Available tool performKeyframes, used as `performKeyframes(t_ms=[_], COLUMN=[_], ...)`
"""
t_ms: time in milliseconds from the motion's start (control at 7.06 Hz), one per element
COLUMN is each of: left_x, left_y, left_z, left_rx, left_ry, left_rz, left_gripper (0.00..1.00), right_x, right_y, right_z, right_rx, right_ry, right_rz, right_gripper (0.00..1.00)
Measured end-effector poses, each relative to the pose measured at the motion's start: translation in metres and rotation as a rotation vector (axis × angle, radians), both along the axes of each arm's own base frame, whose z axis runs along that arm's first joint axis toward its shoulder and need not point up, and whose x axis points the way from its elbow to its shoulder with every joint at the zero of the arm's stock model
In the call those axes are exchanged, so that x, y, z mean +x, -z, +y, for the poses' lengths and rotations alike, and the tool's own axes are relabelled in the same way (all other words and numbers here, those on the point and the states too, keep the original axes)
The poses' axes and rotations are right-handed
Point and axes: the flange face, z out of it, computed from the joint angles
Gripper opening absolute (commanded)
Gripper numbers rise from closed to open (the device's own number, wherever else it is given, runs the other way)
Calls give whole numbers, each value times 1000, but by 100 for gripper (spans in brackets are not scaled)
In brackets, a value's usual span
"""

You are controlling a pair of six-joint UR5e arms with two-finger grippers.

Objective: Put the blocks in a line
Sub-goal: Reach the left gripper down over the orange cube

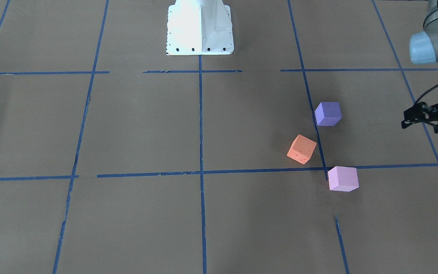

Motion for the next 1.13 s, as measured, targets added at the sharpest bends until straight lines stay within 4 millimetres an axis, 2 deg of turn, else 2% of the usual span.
performKeyframes(t_ms=[142,283,708,1133], left_x=[31,54,114,176], left_y=[24,41,90,121], left_z=[-5,-6,0,18], left_rx=[28,44,104,216], left_ry=[-34,-54,-76,-154], left_rz=[11,18,16,63], left_gripper=[100,100,100,100], right_x=[0,0,0,0], right_y=[0,0,0,0], right_z=[0,0,0,0], right_rx=[0,0,0,0], right_ry=[0,0,0,0], right_rz=[0,0,0,0], right_gripper=[100,100,100,100])
